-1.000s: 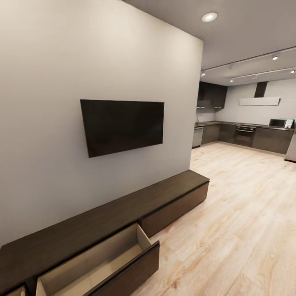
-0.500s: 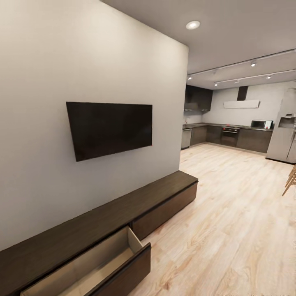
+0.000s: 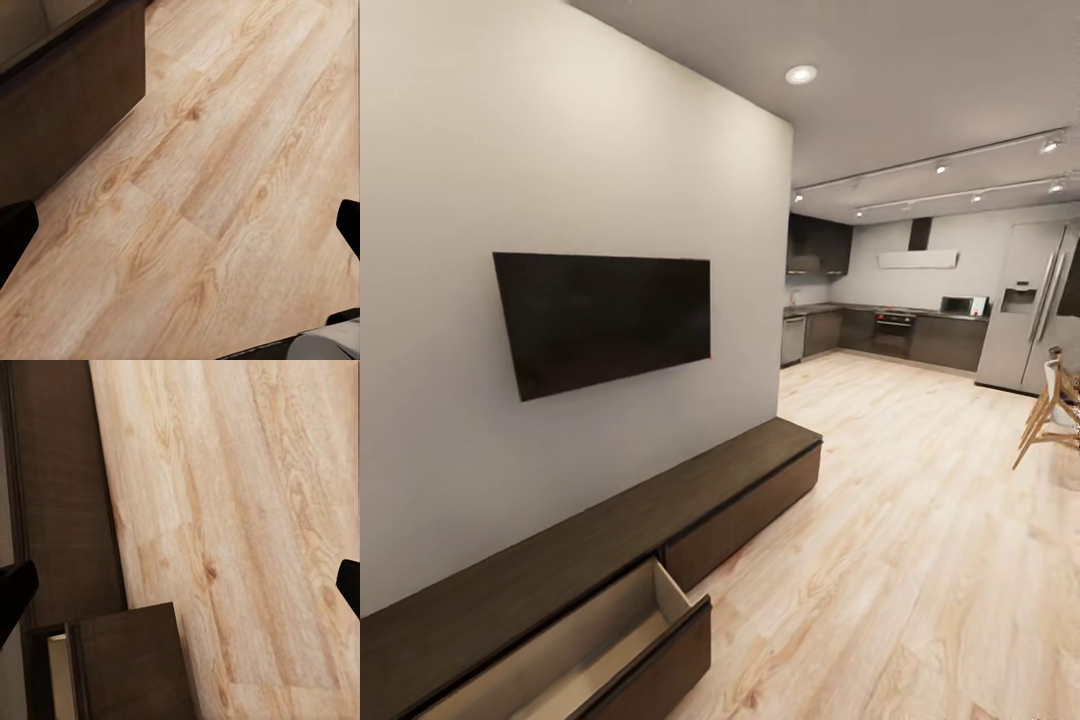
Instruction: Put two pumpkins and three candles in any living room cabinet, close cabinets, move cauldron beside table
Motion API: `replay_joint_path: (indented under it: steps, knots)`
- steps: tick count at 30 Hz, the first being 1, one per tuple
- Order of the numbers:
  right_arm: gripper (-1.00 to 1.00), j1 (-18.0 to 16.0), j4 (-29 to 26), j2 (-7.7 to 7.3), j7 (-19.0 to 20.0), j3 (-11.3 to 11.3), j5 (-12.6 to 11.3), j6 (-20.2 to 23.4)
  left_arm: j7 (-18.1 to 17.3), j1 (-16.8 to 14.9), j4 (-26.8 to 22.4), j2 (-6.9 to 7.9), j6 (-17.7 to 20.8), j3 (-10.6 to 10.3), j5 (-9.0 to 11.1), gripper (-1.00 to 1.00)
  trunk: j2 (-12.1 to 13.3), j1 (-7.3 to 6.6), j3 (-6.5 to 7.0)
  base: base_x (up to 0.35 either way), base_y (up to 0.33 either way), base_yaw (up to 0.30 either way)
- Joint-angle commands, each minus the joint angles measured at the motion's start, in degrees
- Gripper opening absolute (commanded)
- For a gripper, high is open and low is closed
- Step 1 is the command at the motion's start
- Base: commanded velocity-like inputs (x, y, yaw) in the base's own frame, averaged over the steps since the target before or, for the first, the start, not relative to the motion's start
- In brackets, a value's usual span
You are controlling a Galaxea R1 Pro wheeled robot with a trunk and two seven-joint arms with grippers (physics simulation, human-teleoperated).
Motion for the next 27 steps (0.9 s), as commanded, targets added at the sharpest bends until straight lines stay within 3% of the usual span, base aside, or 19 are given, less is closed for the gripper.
replay_joint_path:
  steps: [1, 15, 27]
  knots:
    - [1.00, 0.0, 0.0, 0.00, 0.2, -0.2, -0.6, 0.5, 0.0, 0.0, 0.0, -0.02, -0.1, 0.0, -0.1, 1.00, 0.0, 0.01, -0.01, 0.000, 0.000, -0.127]
    - [1.00, 0.0, 0.0, 0.07, 0.2, -0.1, -0.5, 0.5, 0.0, 0.0, 0.2, -0.02, -0.1, 0.0, -0.1, 1.00, 0.0, 0.01, 0.66, 0.000, 0.000, -0.109]
    - [1.00, 0.0, 0.0, 0.00, -0.5, 0.2, -0.3, 0.5, 0.6, -0.3, 0.9, 0.23, -0.2, 0.3, 0.3, 1.00, 0.0, 0.01, 0.74, 0.000, 0.000, -0.015]
